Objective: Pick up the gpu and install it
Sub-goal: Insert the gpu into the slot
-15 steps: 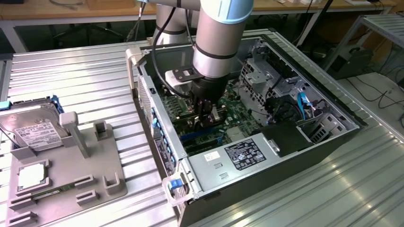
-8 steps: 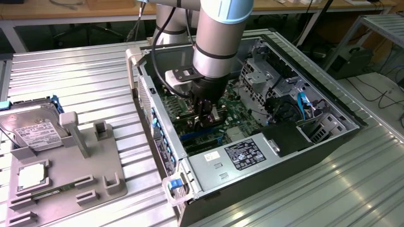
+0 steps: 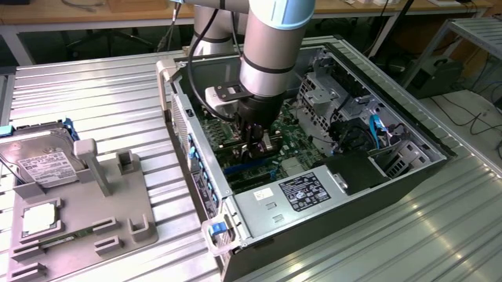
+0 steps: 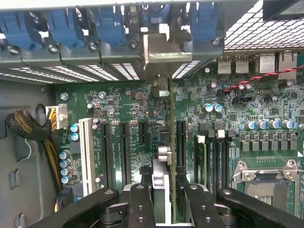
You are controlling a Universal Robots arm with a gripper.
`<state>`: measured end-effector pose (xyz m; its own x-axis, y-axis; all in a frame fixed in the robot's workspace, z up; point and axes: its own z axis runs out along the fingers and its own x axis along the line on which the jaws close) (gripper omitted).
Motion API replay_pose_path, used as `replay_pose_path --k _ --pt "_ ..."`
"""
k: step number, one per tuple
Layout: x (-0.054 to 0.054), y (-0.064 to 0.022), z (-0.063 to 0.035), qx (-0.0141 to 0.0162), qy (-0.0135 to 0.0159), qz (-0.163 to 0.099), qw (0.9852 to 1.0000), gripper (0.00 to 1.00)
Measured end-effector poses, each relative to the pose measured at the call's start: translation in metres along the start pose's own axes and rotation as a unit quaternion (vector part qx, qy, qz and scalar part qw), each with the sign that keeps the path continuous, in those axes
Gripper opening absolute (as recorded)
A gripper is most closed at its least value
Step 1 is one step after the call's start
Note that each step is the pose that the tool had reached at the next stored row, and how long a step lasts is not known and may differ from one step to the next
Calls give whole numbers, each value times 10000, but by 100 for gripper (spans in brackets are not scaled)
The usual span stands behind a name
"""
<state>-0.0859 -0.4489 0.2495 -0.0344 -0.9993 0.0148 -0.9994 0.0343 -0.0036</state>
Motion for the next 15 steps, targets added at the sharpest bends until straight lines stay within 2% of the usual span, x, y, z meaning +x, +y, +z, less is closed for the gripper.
replay_pose_path --k 15 --pt "16 29 0 0 1 7 10000 30"
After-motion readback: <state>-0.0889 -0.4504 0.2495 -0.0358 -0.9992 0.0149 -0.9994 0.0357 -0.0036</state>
